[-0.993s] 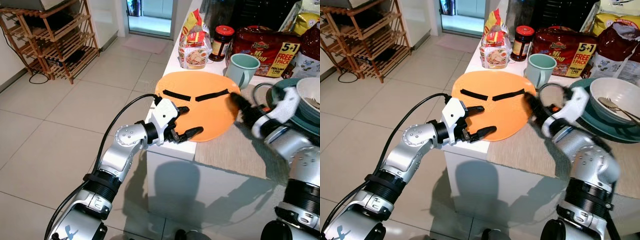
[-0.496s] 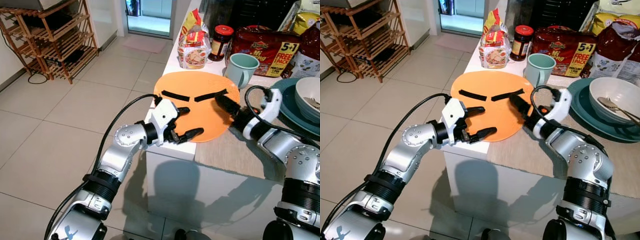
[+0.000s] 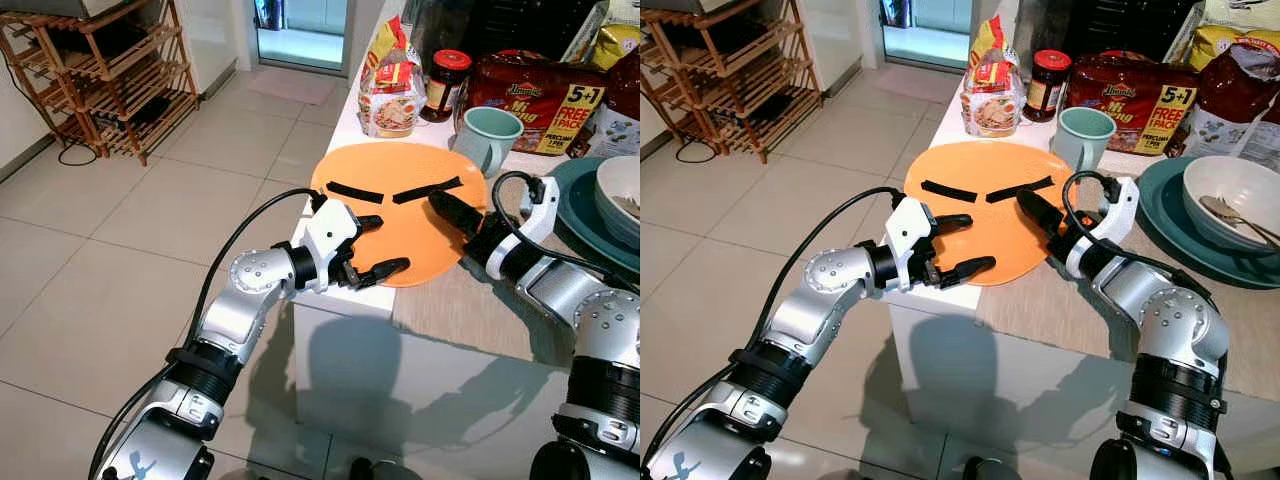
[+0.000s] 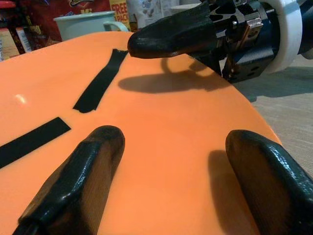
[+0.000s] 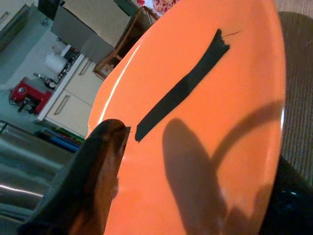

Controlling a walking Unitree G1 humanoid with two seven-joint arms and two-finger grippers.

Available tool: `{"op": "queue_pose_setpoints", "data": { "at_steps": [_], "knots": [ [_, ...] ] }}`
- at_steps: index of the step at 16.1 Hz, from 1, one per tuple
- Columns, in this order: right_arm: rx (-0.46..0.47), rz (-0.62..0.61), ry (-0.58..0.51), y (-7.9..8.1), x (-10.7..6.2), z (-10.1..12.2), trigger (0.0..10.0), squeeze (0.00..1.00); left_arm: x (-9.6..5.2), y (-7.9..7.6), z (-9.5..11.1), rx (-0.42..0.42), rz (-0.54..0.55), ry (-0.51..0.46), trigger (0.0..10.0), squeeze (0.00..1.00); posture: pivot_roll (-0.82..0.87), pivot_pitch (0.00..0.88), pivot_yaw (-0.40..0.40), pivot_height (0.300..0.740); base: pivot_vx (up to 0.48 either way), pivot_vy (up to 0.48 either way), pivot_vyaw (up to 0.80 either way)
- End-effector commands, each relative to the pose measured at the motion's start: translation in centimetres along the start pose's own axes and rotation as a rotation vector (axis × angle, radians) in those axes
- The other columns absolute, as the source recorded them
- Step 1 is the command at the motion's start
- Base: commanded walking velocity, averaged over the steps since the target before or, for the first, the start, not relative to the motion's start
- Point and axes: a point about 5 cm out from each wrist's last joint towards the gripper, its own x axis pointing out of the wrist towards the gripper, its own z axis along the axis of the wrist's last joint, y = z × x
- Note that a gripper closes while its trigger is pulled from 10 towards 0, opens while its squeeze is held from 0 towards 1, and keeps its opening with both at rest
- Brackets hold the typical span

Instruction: Setting the table

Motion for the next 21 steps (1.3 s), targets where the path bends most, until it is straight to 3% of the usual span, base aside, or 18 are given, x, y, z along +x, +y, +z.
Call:
{"op": "queue_pose_setpoints", "data": {
  "at_steps": [1, 13, 17, 18, 21],
  "knots": [
    [0.001, 0.015, 0.001, 0.0, -0.2, 0.1, 0.0, 0.00, -0.1, -0.6, -1.4, -0.026, -0.023, 0.060, 10.0, 0.00, -0.01, 0.058, -0.037, 0.740, 0.000, 0.000, 0.00],
    [0.015, 0.028, -0.019, 0.3, -0.2, 0.1, 0.0, 0.00, -0.2, -0.2, -1.0, 0.012, -0.001, 0.053, 10.0, 0.00, -0.01, 0.054, -0.036, 0.740, 0.000, 0.000, 0.00],
    [0.026, 0.029, -0.038, 0.5, -0.1, 0.0, 0.0, 0.00, -0.5, 0.7, 0.6, 0.053, 0.053, -0.005, 10.0, 0.00, 0.00, 0.050, -0.032, 0.740, 0.000, 0.000, 0.00],
    [0.038, 0.033, -0.048, 0.7, 0.0, -0.1, 0.0, 0.00, -1.1, 1.4, 2.4, 0.070, 0.105, -0.069, 10.0, 0.00, 0.00, 0.047, -0.032, 0.740, 0.000, 0.000, 0.00],
    [0.049, 0.040, -0.055, 0.9, 0.2, -0.2, 0.0, 0.00, -2.1, 2.2, 4.1, 0.073, 0.171, -0.139, 10.0, 0.00, 0.01, 0.044, -0.032, 0.740, 0.000, 0.000, 0.00]
  ]
}}
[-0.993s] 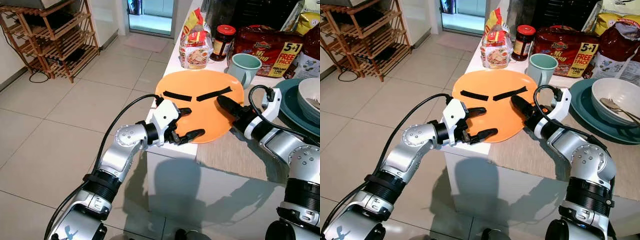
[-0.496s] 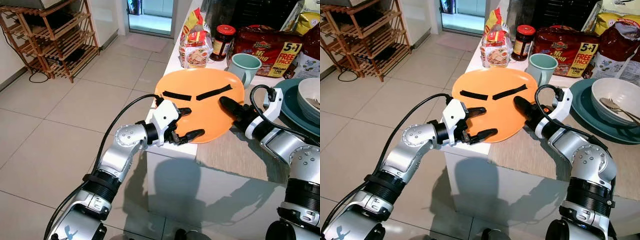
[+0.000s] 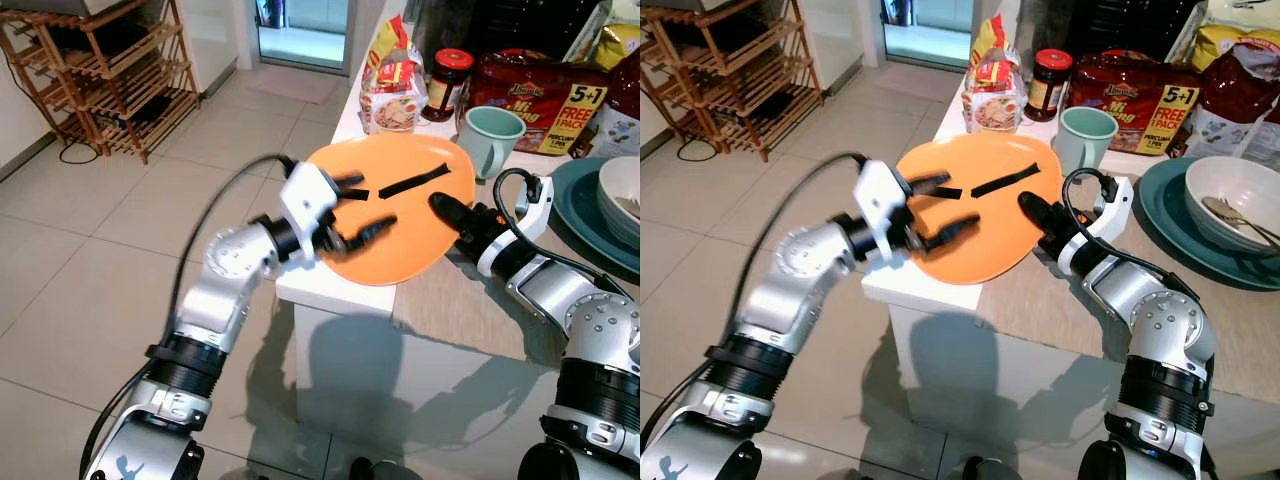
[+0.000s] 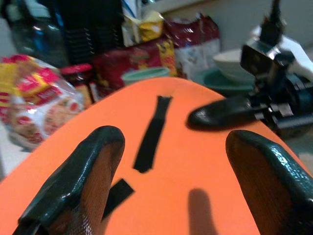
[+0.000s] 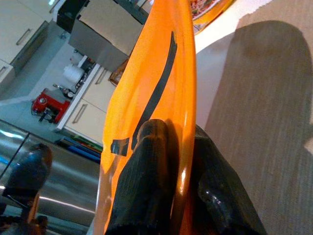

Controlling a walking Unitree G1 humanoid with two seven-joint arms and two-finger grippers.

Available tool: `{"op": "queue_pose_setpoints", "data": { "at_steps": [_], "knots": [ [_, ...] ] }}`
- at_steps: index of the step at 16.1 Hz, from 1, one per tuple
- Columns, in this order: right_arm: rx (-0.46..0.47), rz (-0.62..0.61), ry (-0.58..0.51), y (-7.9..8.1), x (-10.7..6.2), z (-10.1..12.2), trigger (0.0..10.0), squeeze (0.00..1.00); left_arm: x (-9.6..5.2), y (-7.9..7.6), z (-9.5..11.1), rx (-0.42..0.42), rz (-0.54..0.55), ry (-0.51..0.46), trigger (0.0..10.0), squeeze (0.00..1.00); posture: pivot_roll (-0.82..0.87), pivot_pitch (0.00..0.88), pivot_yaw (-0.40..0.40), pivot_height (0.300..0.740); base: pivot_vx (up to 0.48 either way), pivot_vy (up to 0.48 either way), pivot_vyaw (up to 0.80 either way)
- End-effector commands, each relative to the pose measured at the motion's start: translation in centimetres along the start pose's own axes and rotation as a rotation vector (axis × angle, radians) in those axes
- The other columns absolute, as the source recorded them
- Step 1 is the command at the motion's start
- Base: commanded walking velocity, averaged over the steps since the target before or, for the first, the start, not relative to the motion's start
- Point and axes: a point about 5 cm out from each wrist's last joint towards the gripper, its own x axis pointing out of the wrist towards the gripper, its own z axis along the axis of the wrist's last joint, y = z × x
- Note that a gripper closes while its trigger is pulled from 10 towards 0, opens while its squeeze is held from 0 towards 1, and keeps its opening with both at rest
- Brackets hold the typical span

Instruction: Setting the table

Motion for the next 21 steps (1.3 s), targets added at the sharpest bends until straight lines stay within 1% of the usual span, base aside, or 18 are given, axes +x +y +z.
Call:
{"op": "queue_pose_setpoints", "data": {
  "at_steps": [1, 2, 3, 4, 5, 6, 7, 8, 10, 11, 12, 13, 14, 15, 16, 17, 18, 21],
  "knots": [
    [-0.013, -0.008, -0.018, 0.1, -0.2, 0.3, 0.0, 0.00, -0.5, 0.5, 0.8, -0.012, 0.043, -0.026, 10.0, 0.00, 0.02, 0.042, -0.030, 0.740, 0.000, 0.000, 0.00],
    [-0.010, -0.009, -0.024, 0.2, -0.2, 0.2, 0.0, 0.00, -0.9, 1.0, 1.4, -0.010, 0.088, -0.044, 10.0, 0.00, 0.02, 0.038, -0.024, 0.740, 0.000, 0.000, 0.00],
    [-0.015, -0.004, -0.040, 0.5, -0.3, 0.3, 0.0, 0.00, -1.6, 1.8, 2.1, -0.019, 0.188, -0.050, 10.0, 0.00, 0.02, 0.038, -0.018, 0.740, 0.000, 0.000, 0.00],
    [-0.030, 0.021, -0.072, 1.4, -0.5, 0.7, 0.0, 0.00, -2.6, 2.8, 2.7, -0.045, 0.313, -0.047, 10.0, 0.00, 0.02, 0.035, -0.010, 0.740, 0.000, 0.000, 0.00],
    [-0.037, 0.034, -0.094, 1.9, -0.7, 0.9, 0.0, 0.00, -3.1, 3.2, 2.9, -0.058, 0.360, -0.045, 10.0, 0.00, 0.02, 0.034, -0.009, 0.740, 0.000, 0.000, 0.00],
    [-0.033, 0.065, -0.159, 3.0, -1.2, 1.6, 0.0, 0.00, -4.5, 3.8, 3.2, -0.063, 0.464, -0.048, 10.0, 0.00, 0.02, 0.032, -0.010, 0.740, 0.000, 0.000, 0.00],
    [-0.031, 0.087, -0.232, 4.1, -1.9, 2.4, 0.0, 0.00, -6.0, 4.0, 3.6, -0.067, 0.555, -0.062, 10.0, 0.00, 0.03, 0.029, -0.015, 0.740, 0.000, 0.000, 0.00],
    [-0.037, 0.081, -0.339, 5.2, -2.8, 3.3, 0.0, 0.00, -7.6, 3.5, 3.4, -0.060, 0.613, -0.025, 10.0, 0.00, 0.03, 0.029, -0.018, 0.740, 0.000, 0.000, 0.00],
    [-0.048, 0.063, -0.437, 6.3, -3.7, 3.9, 0.0, 0.00, -8.6, 2.5, 2.8, -0.071, 0.645, 0.035, 10.0, 0.00, 0.05, 0.024, -0.023, 0.740, 0.000, 0.000, 0.00],
    [-0.078, 0.053, -0.467, 6.7, -3.9, 4.2, 5.9, 0.00, -8.7, 2.1, 2.6, -0.078, 0.647, 0.052, 10.0, 0.00, 0.05, 0.024, -0.021, 0.740, 0.000, 0.000, 0.00],
    [-0.137, 0.042, -0.538, 7.3, -4.2, 4.8, 10.0, 0.00, -8.5, 1.9, 2.6, -0.087, 0.655, 0.053, 10.0, 0.00, 0.05, 0.020, -0.020, 0.740, 0.000, 0.000, 0.00],
    [-0.215, 0.054, -0.580, 8.0, -4.5, 5.1, 10.0, 0.00, -8.3, 1.8, 2.8, -0.090, 0.651, 0.055, 10.0, 0.00, 0.04, 0.018, -0.018, 0.740, 0.000, 0.000, 0.00],
    [-0.225, 0.068, -0.563, 8.6, -4.6, 4.8, 10.0, 0.00, -8.2, 1.5, 2.9, -0.089, 0.642, 0.066, 10.0, 0.00, 0.04, 0.021, -0.016, 0.740, 0.000, 0.000, 0.00],
    [-0.215, 0.074, -0.543, 8.7, -4.6, 4.5, 10.0, 0.00, -8.0, 1.3, 2.9, -0.090, 0.633, 0.071, 10.0, 0.00, 0.04, 0.021, -0.015, 0.740, 0.000, 0.000, 0.00],
    [-0.194, 0.058, -0.504, 8.4, -4.5, 3.8, 10.0, 0.00, -7.6, 1.0, 2.9, -0.089, 0.615, 0.076, 10.0, 0.00, 0.04, 0.023, -0.015, 0.740, -0.247, 0.000, 0.00],
    [-0.178, 0.029, -0.481, 7.6, -4.5, 3.1, 10.0, 0.00, -7.2, 0.6, 2.9, -0.088, 0.598, 0.078, 10.0, 0.00, 0.04, 0.023, -0.017, 0.740, -0.255, 0.000, 0.00],
    [-0.166, 0.000, -0.489, 6.8, -4.6, 2.9, 10.0, 0.00, -6.7, 0.2, 2.9, -0.089, 0.583, 0.077, 10.0, 0.00, 0.04, 0.023, -0.017, 0.740, -0.285, 0.000, 0.00],
    [-0.177, -0.019, -0.526, 6.7, -4.8, 2.9, 10.0, 0.00, -6.3, -0.3, 3.2, -0.097, 0.561, 0.075, 10.0, 0.00, 0.04, 0.025, -0.009, 0.740, -0.296, 0.000, 0.00]
  ]
}}
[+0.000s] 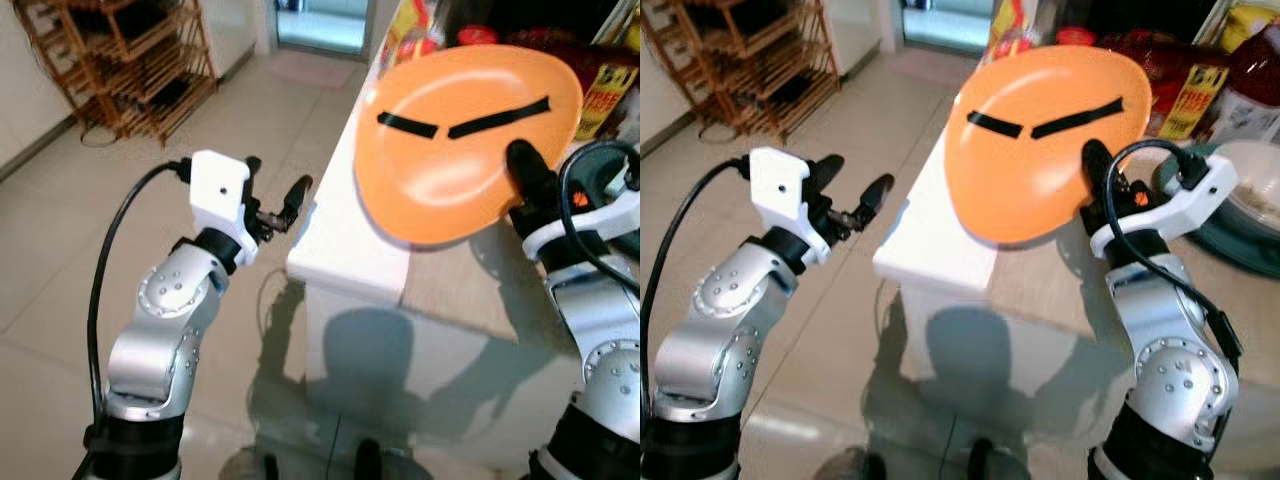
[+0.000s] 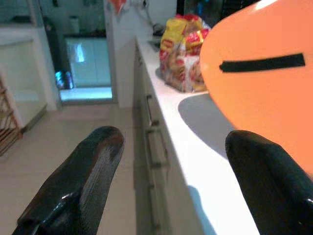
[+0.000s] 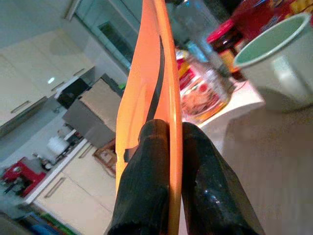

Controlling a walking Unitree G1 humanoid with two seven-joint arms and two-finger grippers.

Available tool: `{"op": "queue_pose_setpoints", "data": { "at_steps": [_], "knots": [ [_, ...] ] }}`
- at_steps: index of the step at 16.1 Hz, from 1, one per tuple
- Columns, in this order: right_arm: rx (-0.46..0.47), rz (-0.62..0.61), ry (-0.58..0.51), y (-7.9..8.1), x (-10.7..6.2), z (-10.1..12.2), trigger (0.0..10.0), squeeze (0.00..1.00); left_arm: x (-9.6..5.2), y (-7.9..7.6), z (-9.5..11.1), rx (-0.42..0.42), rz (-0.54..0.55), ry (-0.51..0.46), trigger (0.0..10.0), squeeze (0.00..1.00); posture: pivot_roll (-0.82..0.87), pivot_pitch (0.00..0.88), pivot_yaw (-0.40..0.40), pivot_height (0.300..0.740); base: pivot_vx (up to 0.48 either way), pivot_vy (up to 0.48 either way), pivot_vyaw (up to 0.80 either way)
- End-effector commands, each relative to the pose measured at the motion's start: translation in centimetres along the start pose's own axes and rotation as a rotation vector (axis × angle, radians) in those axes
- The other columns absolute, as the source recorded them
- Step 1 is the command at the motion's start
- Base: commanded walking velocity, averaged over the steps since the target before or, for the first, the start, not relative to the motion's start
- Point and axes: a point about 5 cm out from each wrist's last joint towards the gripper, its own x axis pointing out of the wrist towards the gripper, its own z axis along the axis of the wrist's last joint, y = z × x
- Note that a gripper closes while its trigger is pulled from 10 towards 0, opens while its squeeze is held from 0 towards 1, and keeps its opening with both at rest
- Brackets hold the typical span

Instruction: Setting the table

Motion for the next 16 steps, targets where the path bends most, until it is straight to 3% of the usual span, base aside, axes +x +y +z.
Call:
{"op": "queue_pose_setpoints", "data": {
  "at_steps": [1, 8, 11, 16],
  "knots": [
    [-0.007, 0.038, -0.052, 0.8, -0.2, 0.8, 10.0, 0.00, -0.2, -0.2, 0.6, 0.017, -0.007, -0.015, 10.0, 0.00, 0.04, 0.025, -0.009, 0.740, -0.311, 0.000, 0.00],
    [-0.038, 0.016, -0.025, 0.4, -1.0, -0.1, 10.0, 0.00, 0.2, -0.5, 0.0, 0.027, -0.020, 0.015, 10.0, 0.00, 0.04, 0.033, 0.001, 0.740, -0.220, 0.000, 0.00],
    [-0.049, -0.024, 0.003, -0.2, -1.8, -0.9, 10.0, 0.00, 0.2, -0.8, -0.7, -0.005, -0.015, 0.027, 10.0, 0.00, 0.03, 0.035, 0.005, 0.740, 0.000, 0.000, -0.67],
    [-0.070, -0.059, -0.003, -0.8, -2.4, -1.1, 10.0, 0.00, 0.1, -0.7, -1.6, -0.002, -0.003, 0.053, 10.0, 0.00, 0.03, 0.040, 0.003, 0.740, 0.000, -0.421, -0.09]
  ]
}}
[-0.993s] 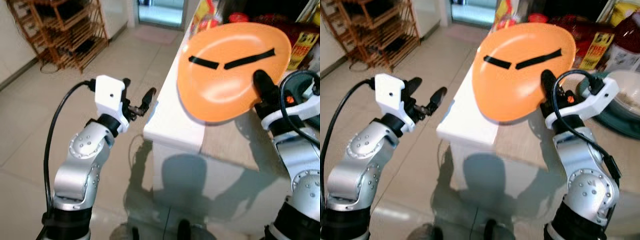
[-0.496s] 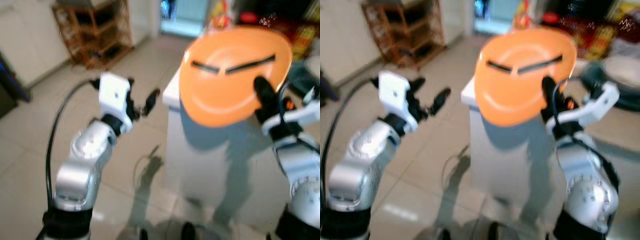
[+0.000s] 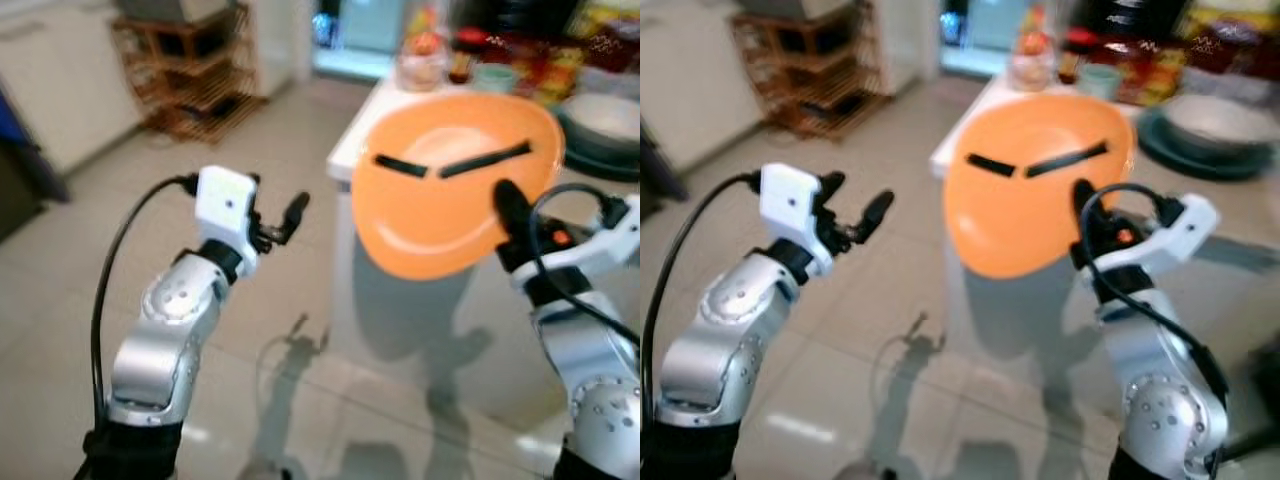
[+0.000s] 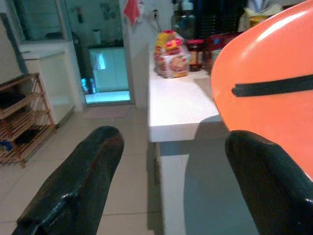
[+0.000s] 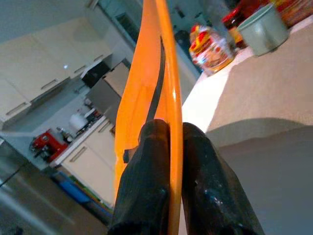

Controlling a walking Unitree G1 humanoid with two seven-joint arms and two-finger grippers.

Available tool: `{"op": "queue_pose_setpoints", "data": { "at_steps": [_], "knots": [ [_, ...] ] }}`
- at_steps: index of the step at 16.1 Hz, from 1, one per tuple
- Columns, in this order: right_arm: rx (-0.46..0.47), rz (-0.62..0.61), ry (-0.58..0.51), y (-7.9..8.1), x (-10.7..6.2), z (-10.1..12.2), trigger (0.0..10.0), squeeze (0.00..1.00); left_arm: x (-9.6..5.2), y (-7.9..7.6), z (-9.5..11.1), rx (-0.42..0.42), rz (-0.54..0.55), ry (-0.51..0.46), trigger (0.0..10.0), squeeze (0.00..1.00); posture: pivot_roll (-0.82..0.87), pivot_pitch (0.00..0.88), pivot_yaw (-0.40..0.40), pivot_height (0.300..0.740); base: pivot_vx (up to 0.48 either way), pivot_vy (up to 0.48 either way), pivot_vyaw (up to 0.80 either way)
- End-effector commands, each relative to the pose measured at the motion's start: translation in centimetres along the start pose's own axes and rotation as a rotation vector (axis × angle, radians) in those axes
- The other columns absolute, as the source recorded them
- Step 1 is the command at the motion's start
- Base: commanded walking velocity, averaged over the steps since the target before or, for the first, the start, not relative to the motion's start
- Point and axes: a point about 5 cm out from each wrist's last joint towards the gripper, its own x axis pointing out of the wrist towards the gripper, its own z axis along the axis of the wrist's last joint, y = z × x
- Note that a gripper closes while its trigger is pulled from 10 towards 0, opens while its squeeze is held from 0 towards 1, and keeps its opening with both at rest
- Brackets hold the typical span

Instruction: Setting the table

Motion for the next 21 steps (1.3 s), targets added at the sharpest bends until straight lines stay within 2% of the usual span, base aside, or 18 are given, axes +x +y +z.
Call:
{"op": "queue_pose_setpoints", "data": {
  "at_steps": [1, 8, 21],
  "knots": [
    [-0.040, -0.020, -0.066, -0.2, -0.4, 1.2, 10.0, 0.00, 0.2, -0.5, -0.3, -0.006, -0.010, 0.006, 10.0, 0.00, 0.02, 0.041, 0.000, 0.740, 0.000, -0.480, 0.00],
    [-0.079, -0.068, -0.055, -1.2, -0.9, 1.0, 10.0, 0.00, 0.3, -1.0, -0.8, 0.002, -0.019, 0.015, 10.0, 0.00, 0.01, 0.047, -0.004, 0.740, 0.000, -0.480, 0.00],
    [-0.092, -0.085, -0.061, -1.9, -0.7, 1.3, 10.0, 0.00, 0.8, -1.8, -0.8, 0.002, -0.034, 0.003, 10.0, 0.00, 0.00, 0.042, -0.011, 0.740, 0.000, -0.480, 0.00]
  ]
}}
